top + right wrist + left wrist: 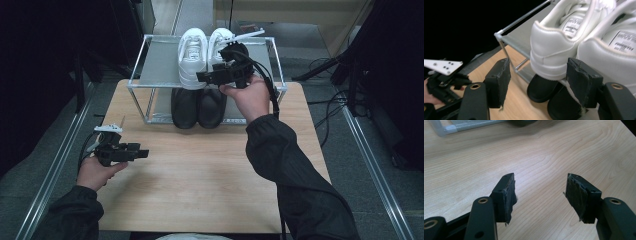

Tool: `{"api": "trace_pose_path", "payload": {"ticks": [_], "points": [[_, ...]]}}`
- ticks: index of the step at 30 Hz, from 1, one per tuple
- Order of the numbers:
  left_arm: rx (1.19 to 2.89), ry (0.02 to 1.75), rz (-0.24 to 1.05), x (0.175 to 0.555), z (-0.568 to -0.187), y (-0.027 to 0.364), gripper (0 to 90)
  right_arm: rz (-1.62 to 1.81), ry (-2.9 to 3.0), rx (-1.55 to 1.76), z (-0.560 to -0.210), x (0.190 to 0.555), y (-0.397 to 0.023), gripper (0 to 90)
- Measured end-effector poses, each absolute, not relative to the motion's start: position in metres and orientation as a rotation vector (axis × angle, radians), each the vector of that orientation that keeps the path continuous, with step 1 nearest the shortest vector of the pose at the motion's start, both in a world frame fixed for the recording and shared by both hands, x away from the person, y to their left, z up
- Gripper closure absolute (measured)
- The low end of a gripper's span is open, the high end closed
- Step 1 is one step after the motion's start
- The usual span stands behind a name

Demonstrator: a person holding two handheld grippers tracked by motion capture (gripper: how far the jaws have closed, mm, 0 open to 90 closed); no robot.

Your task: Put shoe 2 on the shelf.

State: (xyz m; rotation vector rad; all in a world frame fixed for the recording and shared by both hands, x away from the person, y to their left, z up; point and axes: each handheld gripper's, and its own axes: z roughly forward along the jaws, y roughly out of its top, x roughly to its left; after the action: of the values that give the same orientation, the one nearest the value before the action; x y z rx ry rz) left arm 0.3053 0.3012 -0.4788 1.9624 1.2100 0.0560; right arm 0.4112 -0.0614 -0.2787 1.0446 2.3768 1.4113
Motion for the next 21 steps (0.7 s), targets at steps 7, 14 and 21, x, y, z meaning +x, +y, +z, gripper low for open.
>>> {"api": "trace_pose_path", "payload": {"ticks": [7,14,21], "points": [[1.96,1.21,0.056,0.305,-0.479,0.3,40.6,1.443,2.409,0.981,-0.295,0.405,-0.075,37.2],[1.963,1.206,0.061,0.305,-0.48,0.3,40.1,1.461,2.448,0.902,-0.314,0.396,-0.085,37.2],[1.957,1.188,0.072,0.304,-0.478,0.298,38.9,1.445,2.446,0.902,-0.334,0.389,-0.095,37.2]]}}
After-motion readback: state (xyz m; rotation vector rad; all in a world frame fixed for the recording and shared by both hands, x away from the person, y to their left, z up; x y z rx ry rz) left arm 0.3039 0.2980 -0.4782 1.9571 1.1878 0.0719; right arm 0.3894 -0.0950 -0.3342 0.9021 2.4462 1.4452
